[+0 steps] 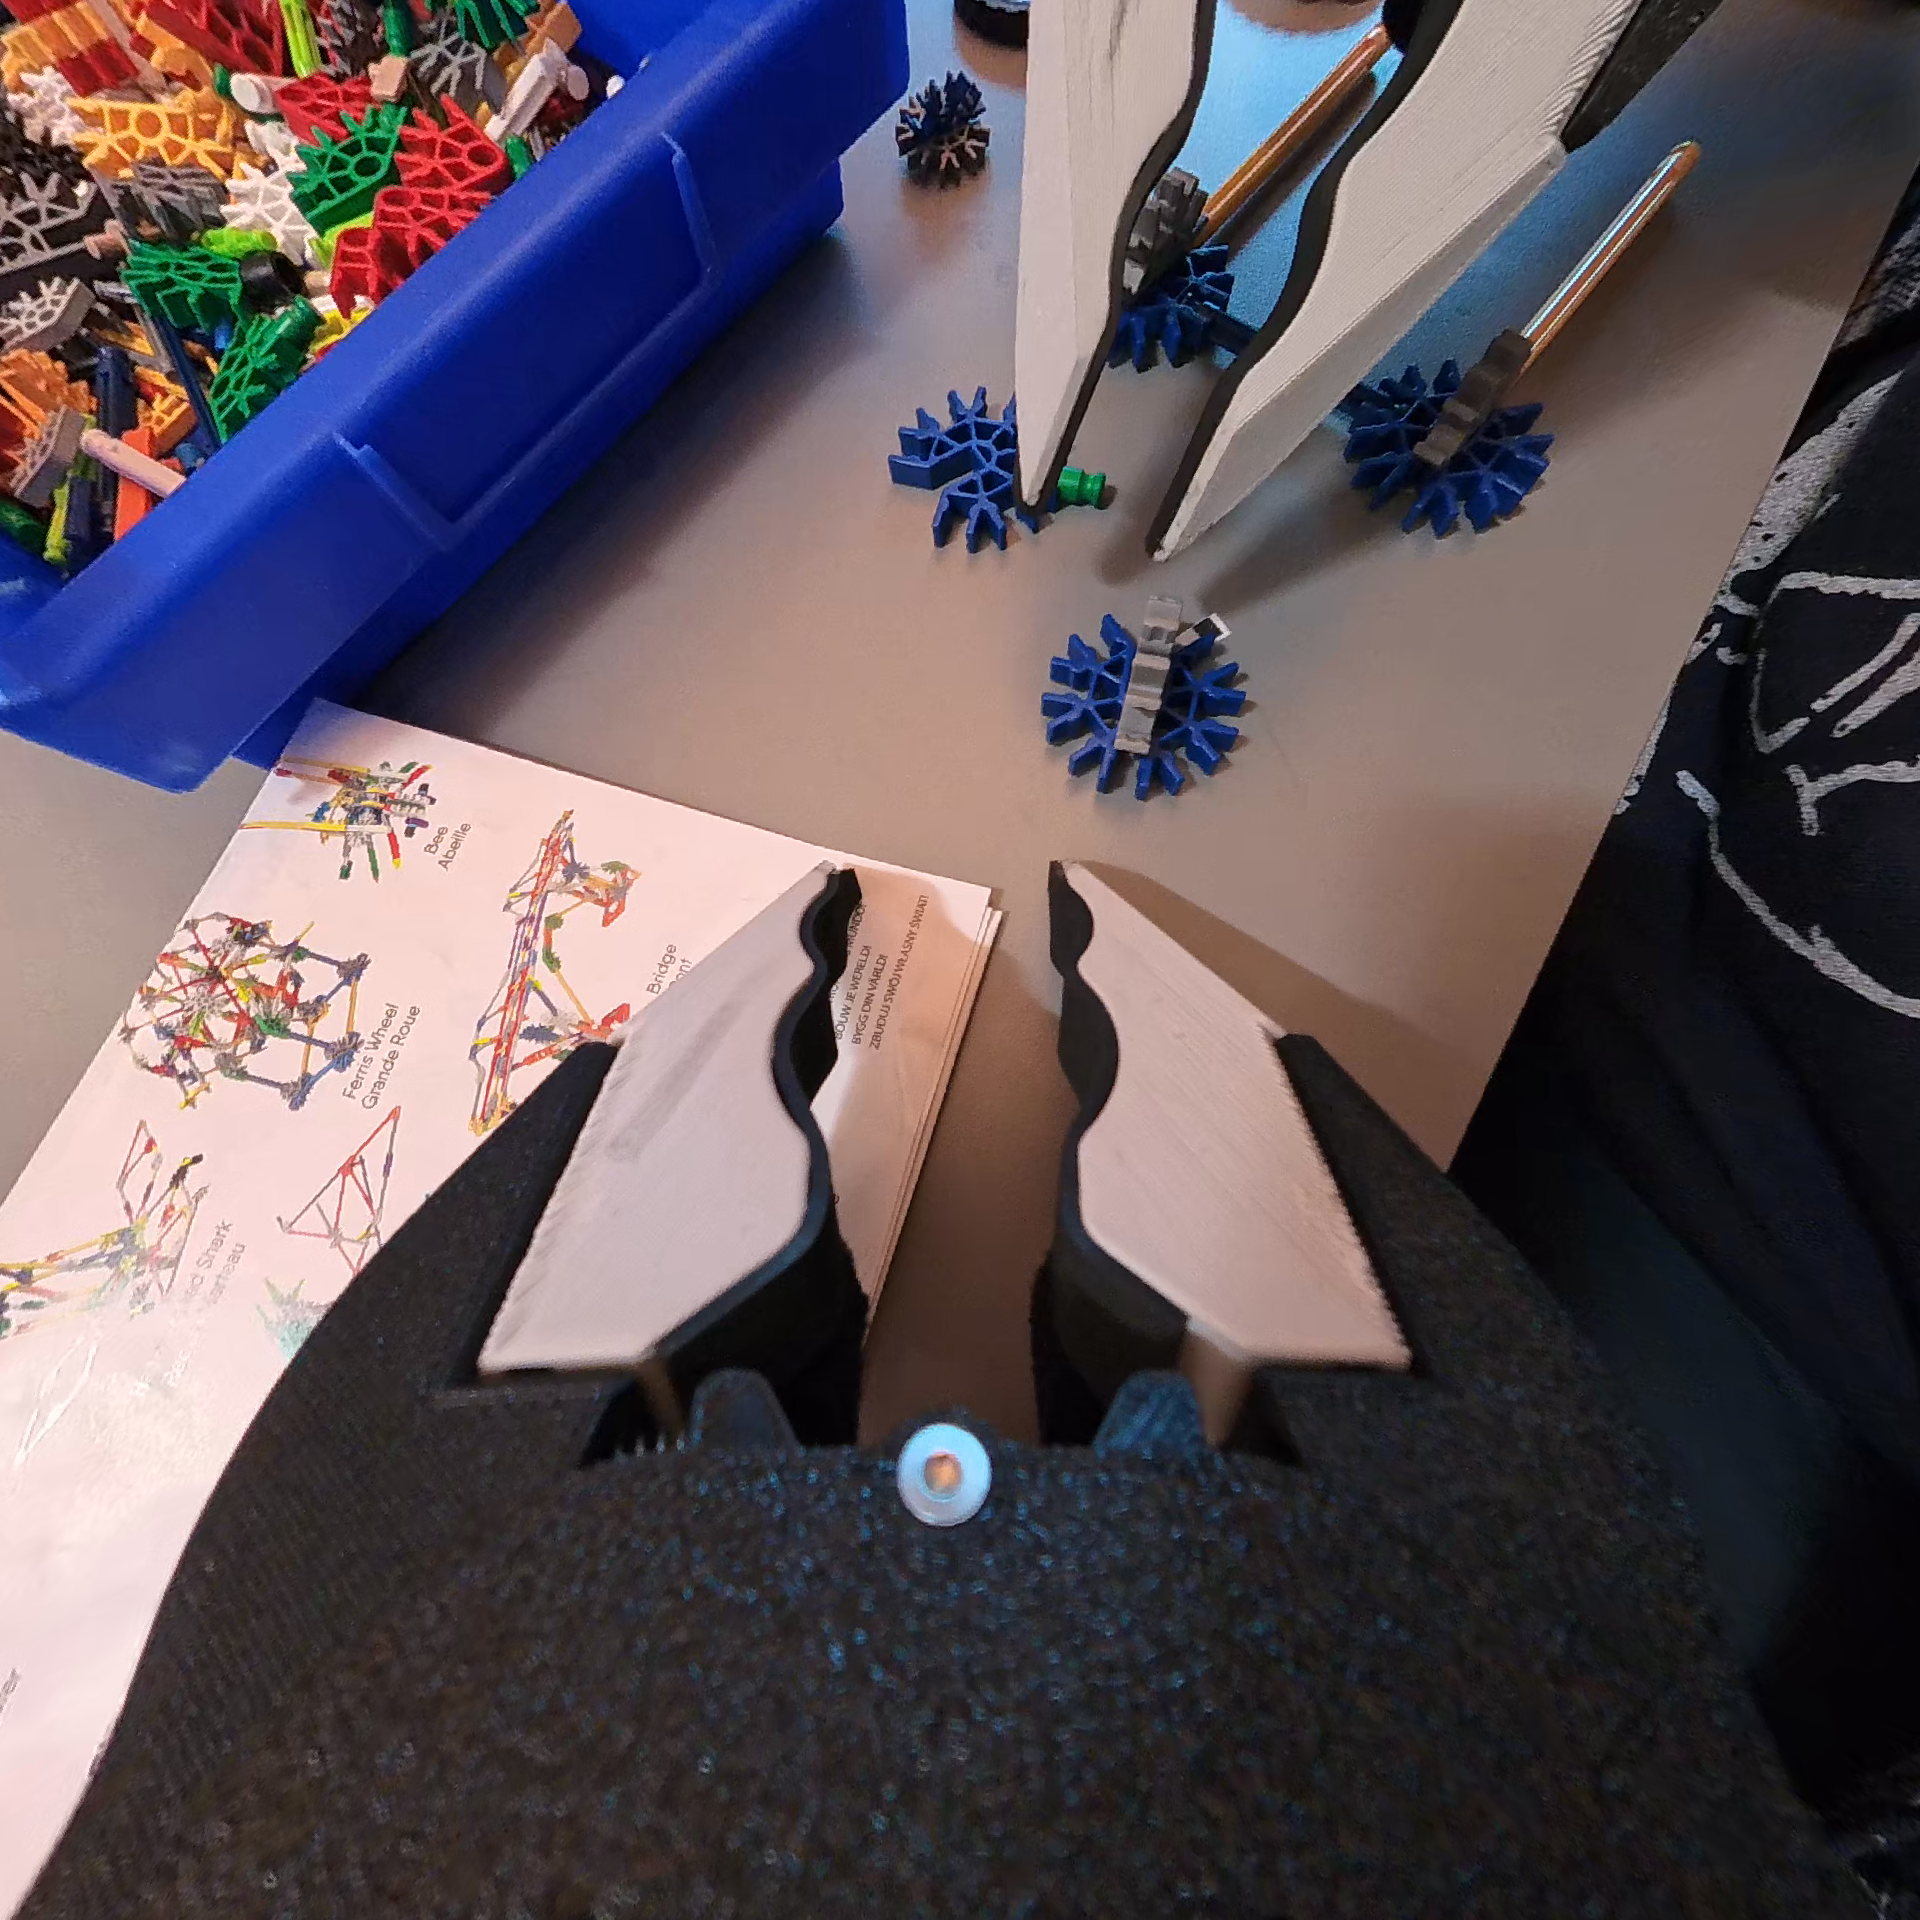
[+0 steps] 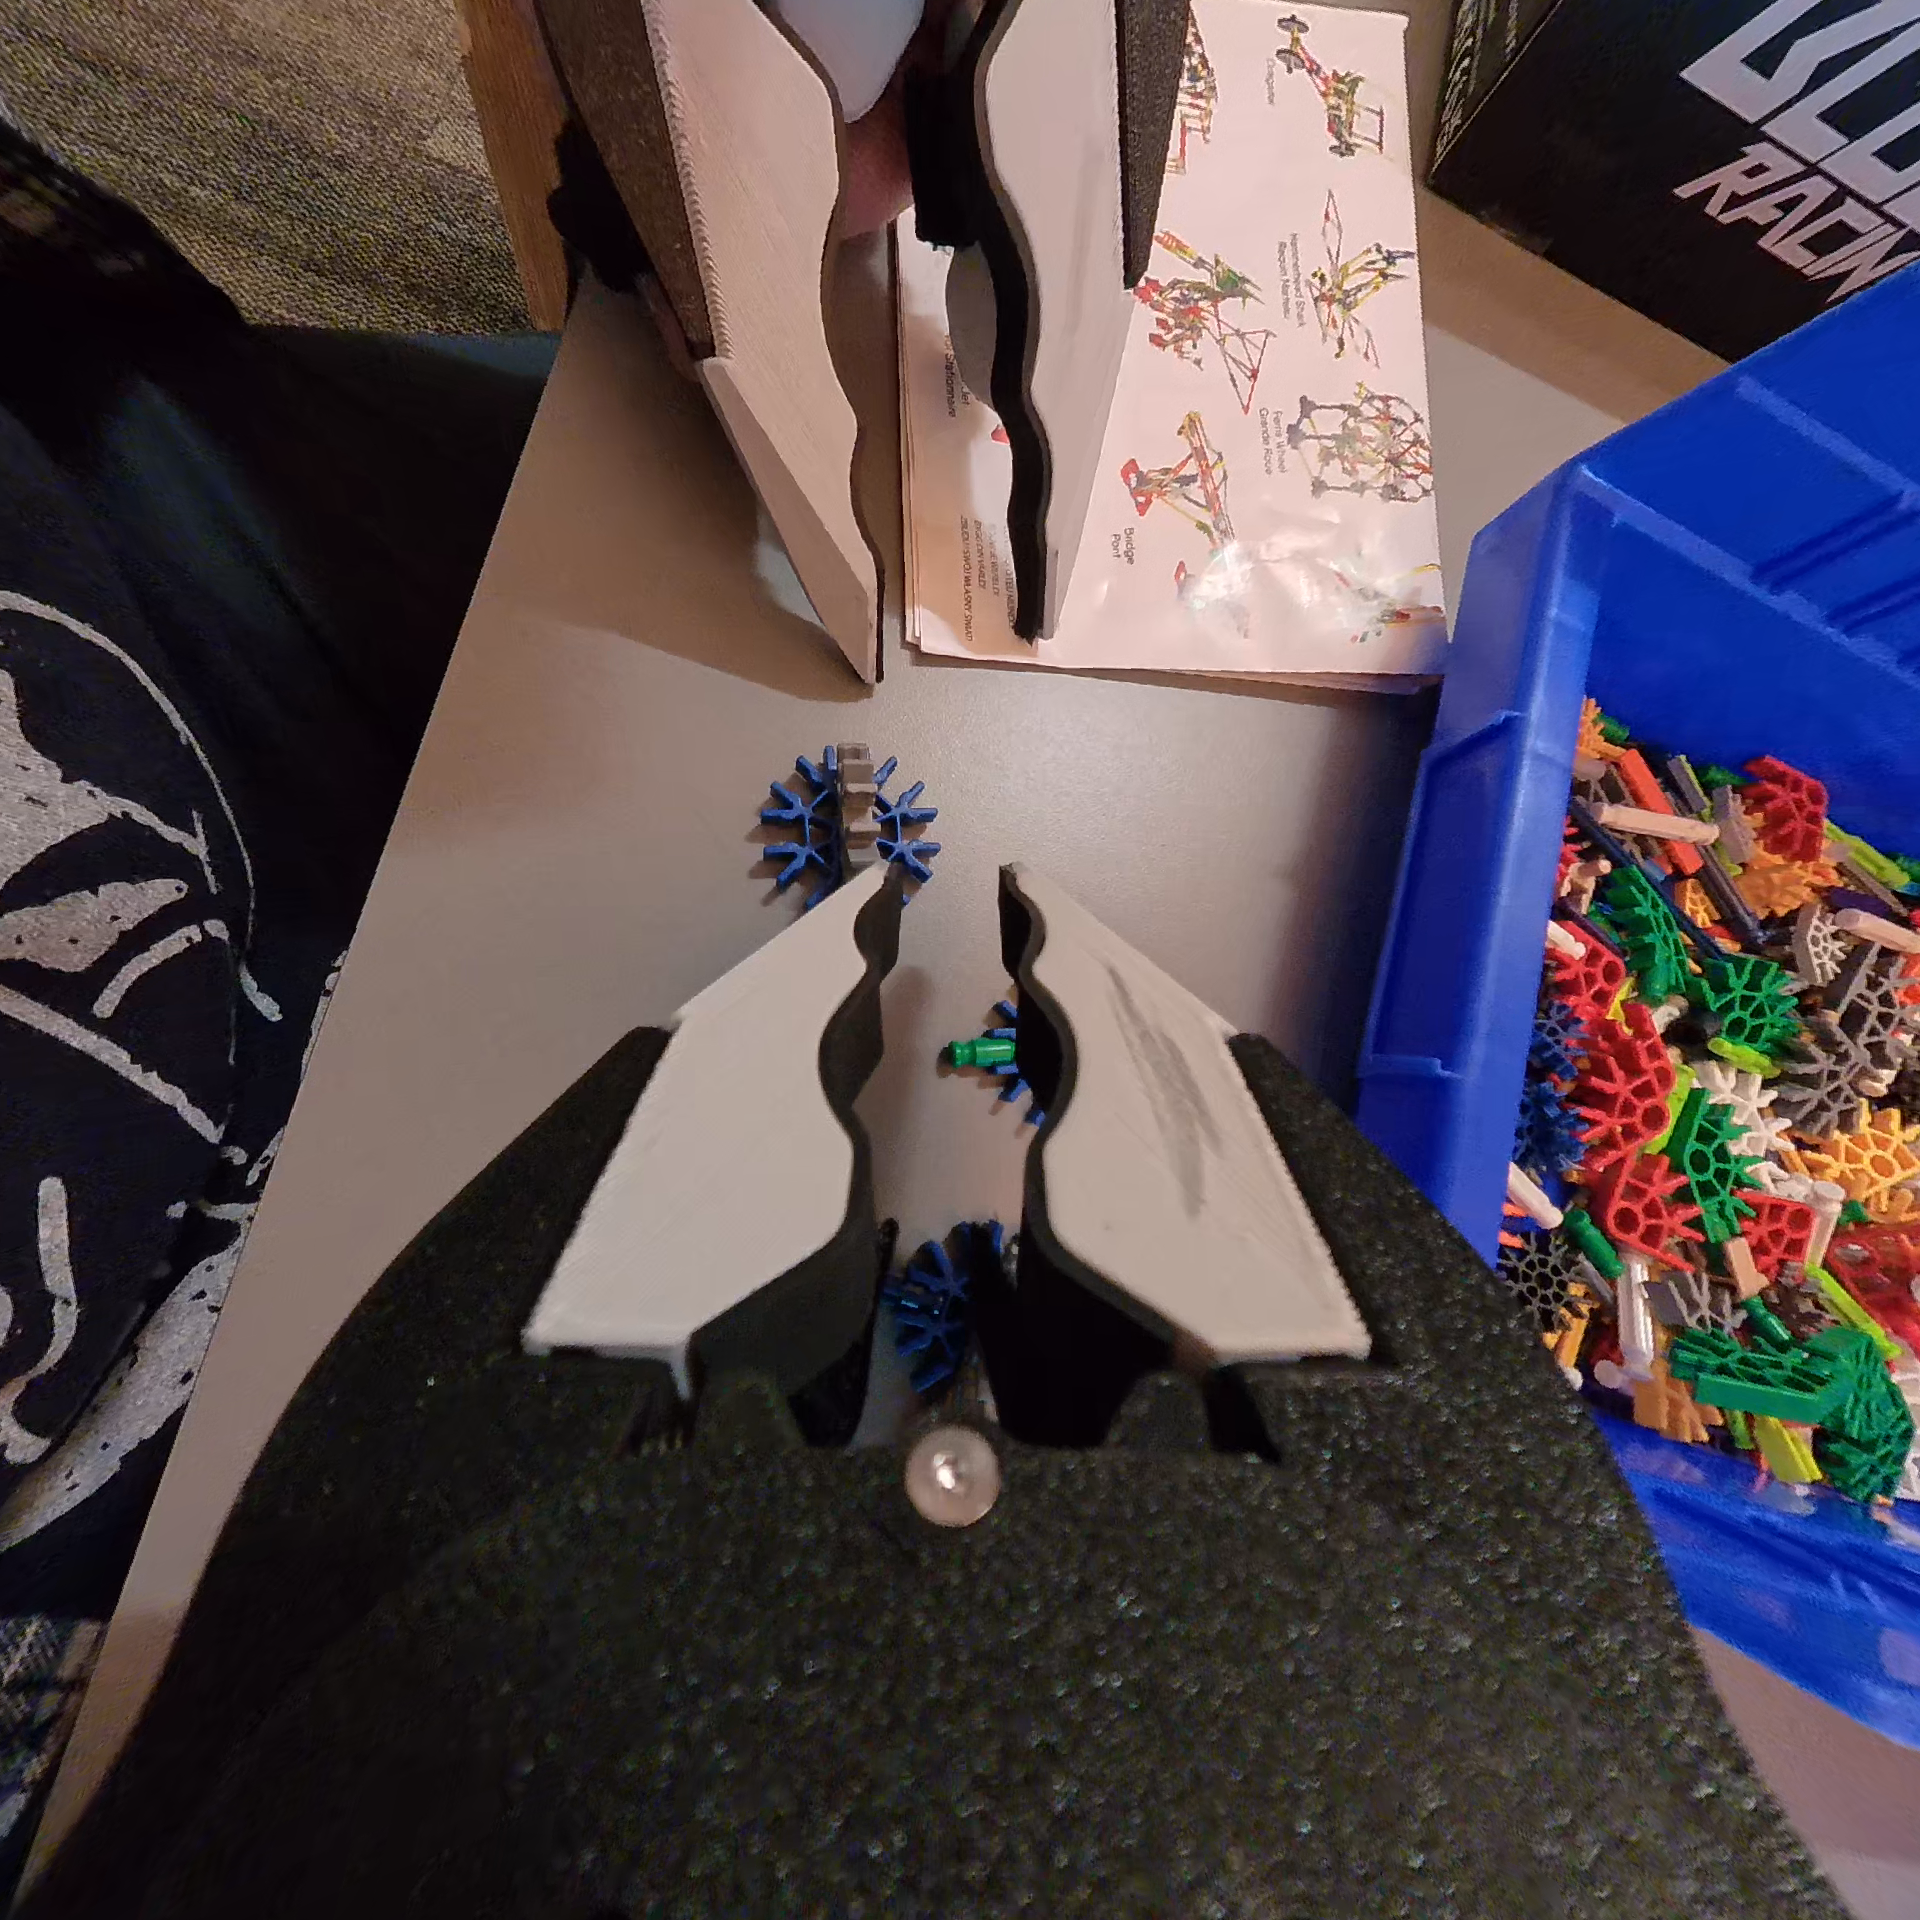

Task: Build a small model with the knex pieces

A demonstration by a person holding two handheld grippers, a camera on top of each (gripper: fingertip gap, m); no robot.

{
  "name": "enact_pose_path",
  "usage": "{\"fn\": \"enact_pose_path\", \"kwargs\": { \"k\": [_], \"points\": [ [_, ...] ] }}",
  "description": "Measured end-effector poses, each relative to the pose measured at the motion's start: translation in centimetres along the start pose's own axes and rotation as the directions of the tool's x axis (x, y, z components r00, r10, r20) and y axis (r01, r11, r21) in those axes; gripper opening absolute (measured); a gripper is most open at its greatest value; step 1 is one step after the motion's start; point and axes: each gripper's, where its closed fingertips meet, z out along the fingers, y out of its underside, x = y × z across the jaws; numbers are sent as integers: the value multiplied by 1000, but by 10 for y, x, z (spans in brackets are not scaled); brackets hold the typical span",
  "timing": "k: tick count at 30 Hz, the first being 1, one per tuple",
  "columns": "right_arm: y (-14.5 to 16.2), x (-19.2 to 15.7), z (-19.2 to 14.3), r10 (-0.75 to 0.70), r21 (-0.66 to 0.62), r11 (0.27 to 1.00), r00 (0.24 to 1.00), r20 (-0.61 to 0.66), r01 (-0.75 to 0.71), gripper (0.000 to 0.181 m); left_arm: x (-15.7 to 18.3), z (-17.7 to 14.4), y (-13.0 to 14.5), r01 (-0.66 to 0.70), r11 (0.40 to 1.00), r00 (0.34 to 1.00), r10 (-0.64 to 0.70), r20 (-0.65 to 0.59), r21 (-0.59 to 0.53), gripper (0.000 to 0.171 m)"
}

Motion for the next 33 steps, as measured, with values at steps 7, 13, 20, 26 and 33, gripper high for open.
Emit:
{"fn": "enact_pose_path", "kwargs": {
  "k": [7, 13, 20, 26, 33],
  "points": [
    [0, 0, 1, 0, 3, 1000, 1000, 1, 0, 18, 0, 0, 0, 0, 1000, 1000, 0, 1, 0, 37],
    [1, 1, -1, 5, 6, 1000, 1000, -4, -5, 18, 0, 0, 0, 4, 1000, 1000, -4, -2, -1, 37],
    [5, 6, -9, 19, 9, 1000, 999, -33, -19, 18, -1, 1, 0, 14, 1000, 1000, -14, -2, -3, 38],
    [13, 9, -22, 44, 12, 999, 997, -56, -43, 18, -2, 1, 0, 23, 1000, 1000, -23, -1, -5, 38],
    [16, 10, -31, 61, 26, 998, 996, -65, -59, 18, -2, 2, 0, 32, 999, 999, -32, -4, -8, 38]
  ]
}}
